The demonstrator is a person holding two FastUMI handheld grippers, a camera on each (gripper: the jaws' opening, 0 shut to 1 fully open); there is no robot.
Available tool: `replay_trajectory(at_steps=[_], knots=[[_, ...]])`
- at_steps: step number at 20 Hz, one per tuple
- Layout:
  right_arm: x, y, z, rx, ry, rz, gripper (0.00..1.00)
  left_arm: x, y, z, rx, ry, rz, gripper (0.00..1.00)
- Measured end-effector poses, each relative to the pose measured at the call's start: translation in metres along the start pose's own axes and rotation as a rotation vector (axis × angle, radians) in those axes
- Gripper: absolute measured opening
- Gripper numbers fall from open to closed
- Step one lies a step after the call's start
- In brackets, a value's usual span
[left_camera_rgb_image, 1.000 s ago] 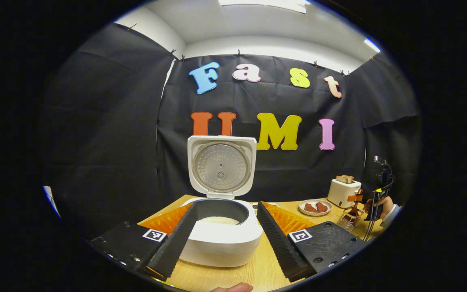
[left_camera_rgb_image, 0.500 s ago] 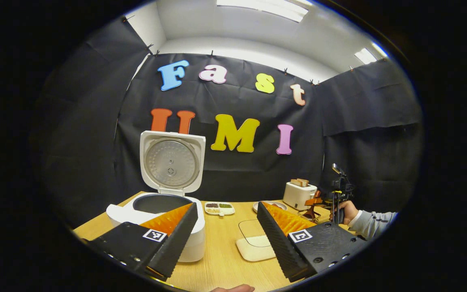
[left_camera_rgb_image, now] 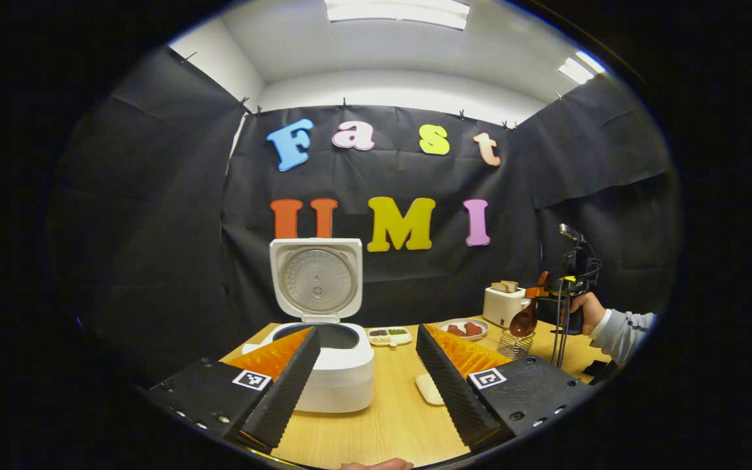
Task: Close the left gripper, press the button to open the rice cooker; take a wooden spoon from the chopstick holder with the right hand, scoop a spoonful of rice and pour it into the rice cooker, then put the wooden spoon back into the chopstick holder.
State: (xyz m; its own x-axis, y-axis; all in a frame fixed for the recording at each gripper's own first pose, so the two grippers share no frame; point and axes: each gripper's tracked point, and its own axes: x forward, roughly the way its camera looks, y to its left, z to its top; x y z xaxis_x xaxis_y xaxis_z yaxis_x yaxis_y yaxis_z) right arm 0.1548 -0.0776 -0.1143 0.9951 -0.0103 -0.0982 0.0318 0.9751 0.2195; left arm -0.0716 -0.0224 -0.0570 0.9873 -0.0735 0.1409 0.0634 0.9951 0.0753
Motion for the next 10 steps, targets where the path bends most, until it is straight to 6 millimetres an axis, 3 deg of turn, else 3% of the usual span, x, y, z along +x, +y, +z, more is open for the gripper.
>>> replay_trajectory(at_steps=[2, 3, 5, 9, 10], knots=[[-0.016, 0.021, 0.008, -0.044, -0.027, 0.015, 0.22, -0.015, 0.013, 0.009, -0.017, -0.004, 0.021, 0.95], [-0.022, 0.032, 0.011, -0.061, -0.035, 0.025, 0.27, -0.022, 0.017, 0.014, -0.024, -0.007, 0.024, 0.96], [-0.030, 0.048, 0.013, -0.076, -0.042, 0.027, 0.23, -0.035, 0.029, 0.022, -0.025, -0.008, 0.041, 0.95], [-0.040, 0.100, -0.004, -0.121, -0.028, 0.103, 0.21, -0.058, 0.035, 0.041, -0.048, -0.051, 0.056, 0.96], [-0.041, 0.111, -0.008, -0.134, -0.031, 0.111, 0.21, -0.062, 0.032, 0.042, -0.052, -0.056, 0.046, 1.00]])
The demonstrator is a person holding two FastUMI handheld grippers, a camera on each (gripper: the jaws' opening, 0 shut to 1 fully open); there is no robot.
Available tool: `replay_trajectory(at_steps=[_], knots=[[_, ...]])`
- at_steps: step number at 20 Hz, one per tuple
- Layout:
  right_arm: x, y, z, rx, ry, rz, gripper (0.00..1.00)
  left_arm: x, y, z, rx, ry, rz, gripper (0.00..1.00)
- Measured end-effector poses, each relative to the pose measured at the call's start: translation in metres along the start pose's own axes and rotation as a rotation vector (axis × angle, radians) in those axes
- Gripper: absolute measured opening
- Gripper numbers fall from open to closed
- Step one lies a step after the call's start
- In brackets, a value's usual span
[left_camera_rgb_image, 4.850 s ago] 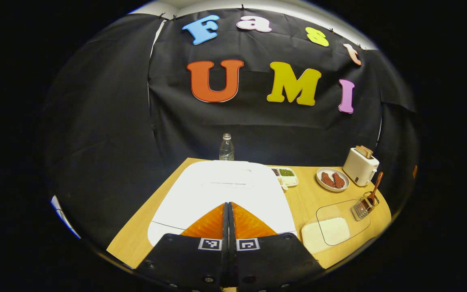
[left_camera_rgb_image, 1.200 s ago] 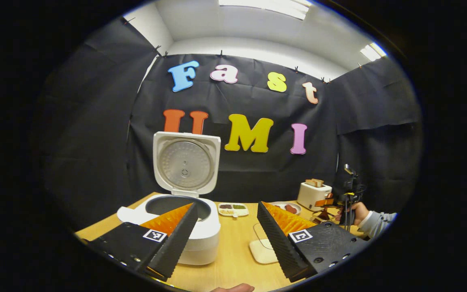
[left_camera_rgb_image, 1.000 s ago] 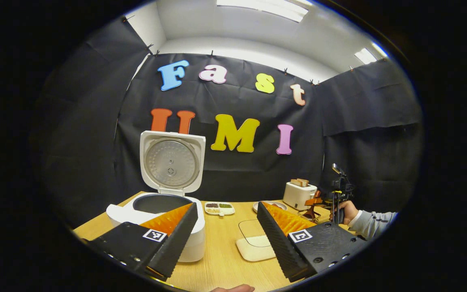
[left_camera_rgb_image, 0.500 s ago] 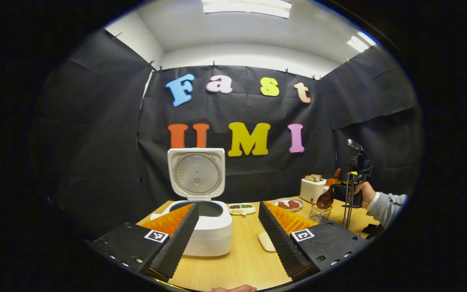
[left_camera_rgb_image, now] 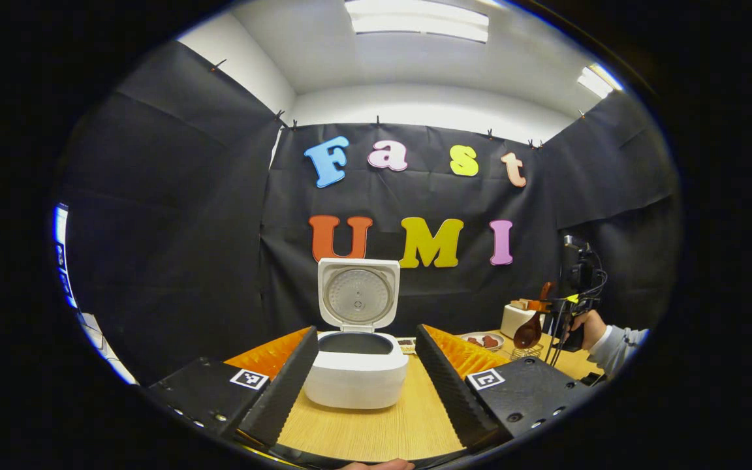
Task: Close the left gripper, press the button to open the rice cooker; take a wooden spoon from the chopstick holder with the right hand, scoop a spoonful of rice and pour it into the rice cooker, then put the wooden spoon back into the chopstick holder.
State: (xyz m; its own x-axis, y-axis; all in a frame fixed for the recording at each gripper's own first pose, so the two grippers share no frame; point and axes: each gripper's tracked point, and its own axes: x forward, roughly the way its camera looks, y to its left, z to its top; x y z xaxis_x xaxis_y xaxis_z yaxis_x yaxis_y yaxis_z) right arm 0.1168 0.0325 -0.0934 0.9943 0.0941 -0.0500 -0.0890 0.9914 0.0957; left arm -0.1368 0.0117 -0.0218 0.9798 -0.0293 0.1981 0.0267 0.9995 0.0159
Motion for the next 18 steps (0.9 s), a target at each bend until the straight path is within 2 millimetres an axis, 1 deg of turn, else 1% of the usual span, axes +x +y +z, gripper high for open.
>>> replay_trajectory(at_steps=[1, 2, 5, 7, 10, 11, 13, 16, 17, 18], knots=[[0.001, 0.012, -0.004, -0.018, -0.004, 0.009, 0.21, -0.003, -0.001, 0.000, -0.003, -0.001, -0.006, 0.94], [0.003, 0.025, -0.012, -0.040, 0.001, 0.019, 0.21, -0.006, -0.002, -0.002, -0.003, 0.005, -0.010, 0.94], [0.011, 0.051, -0.044, -0.079, 0.046, 0.041, 0.21, -0.009, 0.000, -0.006, 0.015, 0.017, -0.008, 0.94], [0.016, 0.060, -0.065, -0.111, 0.076, 0.044, 0.21, -0.009, -0.003, -0.015, 0.033, 0.031, -0.016, 0.94], [0.025, 0.065, -0.094, -0.220, 0.103, 0.036, 0.20, -0.009, -0.004, -0.022, 0.042, 0.046, -0.023, 0.94], [0.028, 0.066, -0.102, -0.263, 0.107, 0.043, 0.20, -0.008, -0.004, -0.026, 0.035, 0.057, -0.028, 0.94], [0.033, 0.062, -0.114, -0.329, 0.116, 0.042, 0.21, -0.009, -0.008, -0.036, 0.002, 0.088, -0.043, 0.94], [0.035, 0.051, -0.122, -0.344, 0.122, 0.010, 0.21, -0.005, -0.008, -0.038, -0.022, 0.104, -0.045, 0.94], [0.036, 0.050, -0.127, -0.338, 0.131, 0.008, 0.21, -0.003, -0.005, -0.038, -0.020, 0.104, -0.035, 0.94], [0.036, 0.049, -0.137, -0.326, 0.152, 0.013, 0.21, -0.003, -0.004, -0.037, -0.015, 0.103, -0.030, 0.94]])
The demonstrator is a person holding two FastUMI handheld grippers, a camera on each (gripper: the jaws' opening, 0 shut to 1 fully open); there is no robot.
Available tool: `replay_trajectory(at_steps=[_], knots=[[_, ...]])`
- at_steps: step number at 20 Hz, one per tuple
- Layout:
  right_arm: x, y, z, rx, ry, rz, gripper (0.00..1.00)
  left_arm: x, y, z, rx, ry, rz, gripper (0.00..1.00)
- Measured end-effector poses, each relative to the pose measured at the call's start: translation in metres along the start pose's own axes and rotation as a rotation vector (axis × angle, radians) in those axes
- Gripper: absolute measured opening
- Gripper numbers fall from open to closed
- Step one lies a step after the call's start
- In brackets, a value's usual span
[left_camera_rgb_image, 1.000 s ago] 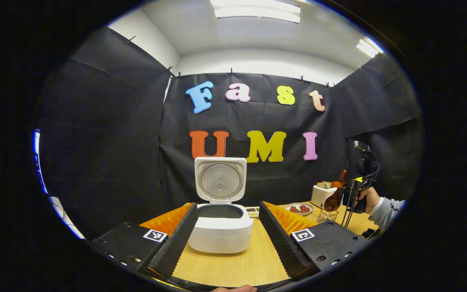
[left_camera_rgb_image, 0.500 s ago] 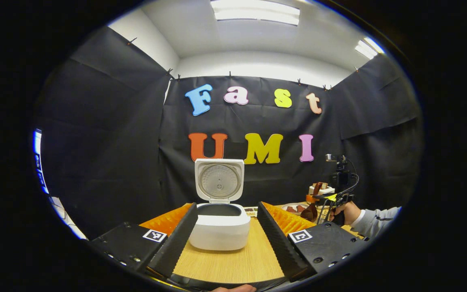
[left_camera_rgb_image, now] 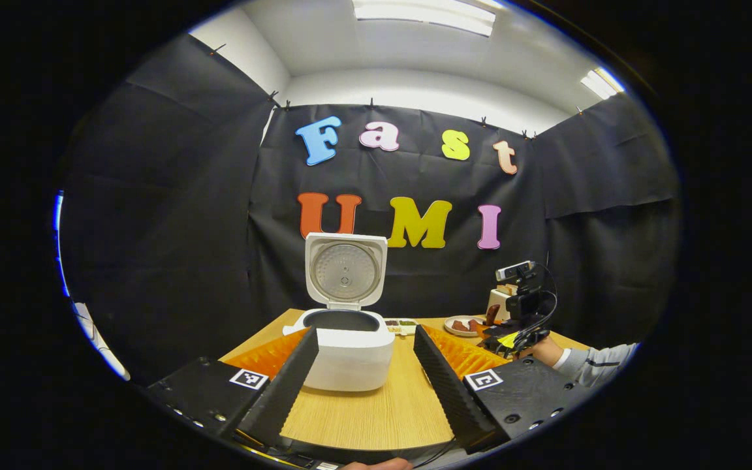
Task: Close the left gripper, press the button to open the rice cooker; take a wooden spoon from the chopstick holder with the right hand, scoop a spoonful of rice and pour it into the rice cooker, then put the wooden spoon back into the chopstick holder.
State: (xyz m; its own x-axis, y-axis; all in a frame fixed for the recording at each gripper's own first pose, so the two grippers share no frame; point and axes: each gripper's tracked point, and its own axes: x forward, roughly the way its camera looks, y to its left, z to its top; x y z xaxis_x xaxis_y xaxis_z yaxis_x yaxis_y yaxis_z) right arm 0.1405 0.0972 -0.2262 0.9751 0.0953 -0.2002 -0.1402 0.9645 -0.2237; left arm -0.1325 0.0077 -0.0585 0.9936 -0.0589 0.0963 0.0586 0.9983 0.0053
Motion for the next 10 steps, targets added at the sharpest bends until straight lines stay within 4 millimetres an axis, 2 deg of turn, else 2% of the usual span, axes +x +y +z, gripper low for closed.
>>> replay_trajectory(at_steps=[7, 10], knots=[[-0.011, 0.008, -0.014, 0.097, 0.031, 0.017, 0.21, -0.004, -0.006, 0.000, 0.018, -0.007, -0.022, 0.94], [-0.014, 0.010, -0.014, 0.157, 0.025, -0.007, 0.21, -0.006, -0.006, -0.001, 0.016, -0.004, -0.023, 0.94]])
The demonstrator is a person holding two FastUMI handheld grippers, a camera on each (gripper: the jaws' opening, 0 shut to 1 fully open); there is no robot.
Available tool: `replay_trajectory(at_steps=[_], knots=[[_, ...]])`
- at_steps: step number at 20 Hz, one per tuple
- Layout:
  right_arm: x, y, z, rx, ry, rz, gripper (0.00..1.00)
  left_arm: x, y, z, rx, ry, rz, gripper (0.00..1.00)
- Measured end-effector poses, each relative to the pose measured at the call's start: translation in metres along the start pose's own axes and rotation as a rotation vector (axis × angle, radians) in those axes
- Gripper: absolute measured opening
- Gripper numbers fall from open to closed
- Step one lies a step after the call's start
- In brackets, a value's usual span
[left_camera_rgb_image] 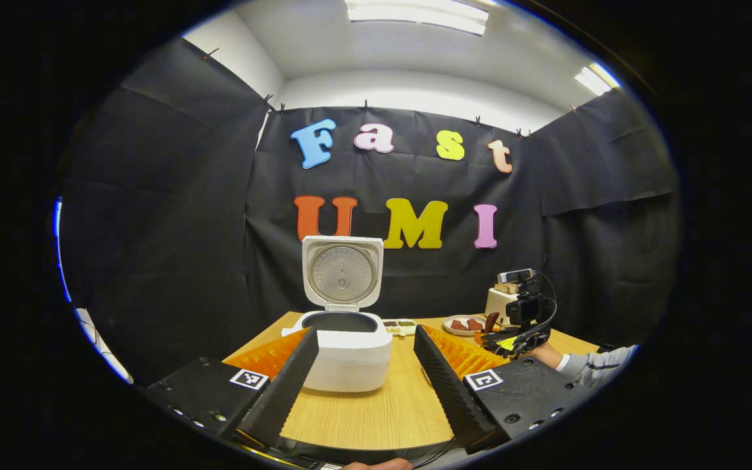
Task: Close the left gripper, press the button to open the rice cooker; take a wooden spoon from the chopstick holder with the right hand, scoop a spoonful of rice and pour it into the rice cooker, then put the wooden spoon back into the chopstick holder.
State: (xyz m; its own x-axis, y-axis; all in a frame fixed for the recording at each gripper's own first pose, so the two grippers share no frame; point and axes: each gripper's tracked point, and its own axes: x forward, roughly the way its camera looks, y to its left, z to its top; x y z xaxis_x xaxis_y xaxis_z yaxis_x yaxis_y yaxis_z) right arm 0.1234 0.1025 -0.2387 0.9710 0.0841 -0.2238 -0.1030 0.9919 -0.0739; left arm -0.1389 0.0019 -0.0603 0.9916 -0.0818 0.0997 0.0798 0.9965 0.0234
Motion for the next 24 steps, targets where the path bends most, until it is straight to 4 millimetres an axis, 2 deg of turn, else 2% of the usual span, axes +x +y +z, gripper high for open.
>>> replay_trajectory(at_steps=[5, 11, 13, 15, 18, 23, 24], knots=[[-0.006, 0.013, -0.001, 0.079, -0.021, -0.009, 0.21, -0.002, -0.001, -0.007, 0.007, 0.016, -0.009, 0.94], [-0.009, 0.064, -0.002, 0.148, 0.004, 0.087, 0.21, -0.003, -0.004, -0.009, 0.043, 0.018, -0.015, 0.94], [-0.008, 0.083, -0.003, 0.179, 0.030, 0.145, 0.21, -0.006, 0.001, -0.010, 0.055, 0.018, -0.009, 0.94], [-0.007, 0.093, -0.004, 0.238, 0.061, 0.191, 0.21, -0.006, 0.004, -0.009, 0.057, 0.014, 0.000, 0.94], [-0.005, 0.093, -0.005, 0.335, 0.123, 0.227, 0.21, -0.009, 0.005, -0.011, 0.066, 0.018, -0.006, 0.94], [0.007, 0.079, -0.010, 0.673, 0.255, 0.306, 0.21, -0.010, 0.012, -0.016, 0.071, 0.030, 0.005, 0.94], [0.007, 0.076, -0.005, 0.725, 0.251, 0.323, 0.21, -0.009, 0.013, -0.016, 0.071, 0.033, 0.006, 0.94]])
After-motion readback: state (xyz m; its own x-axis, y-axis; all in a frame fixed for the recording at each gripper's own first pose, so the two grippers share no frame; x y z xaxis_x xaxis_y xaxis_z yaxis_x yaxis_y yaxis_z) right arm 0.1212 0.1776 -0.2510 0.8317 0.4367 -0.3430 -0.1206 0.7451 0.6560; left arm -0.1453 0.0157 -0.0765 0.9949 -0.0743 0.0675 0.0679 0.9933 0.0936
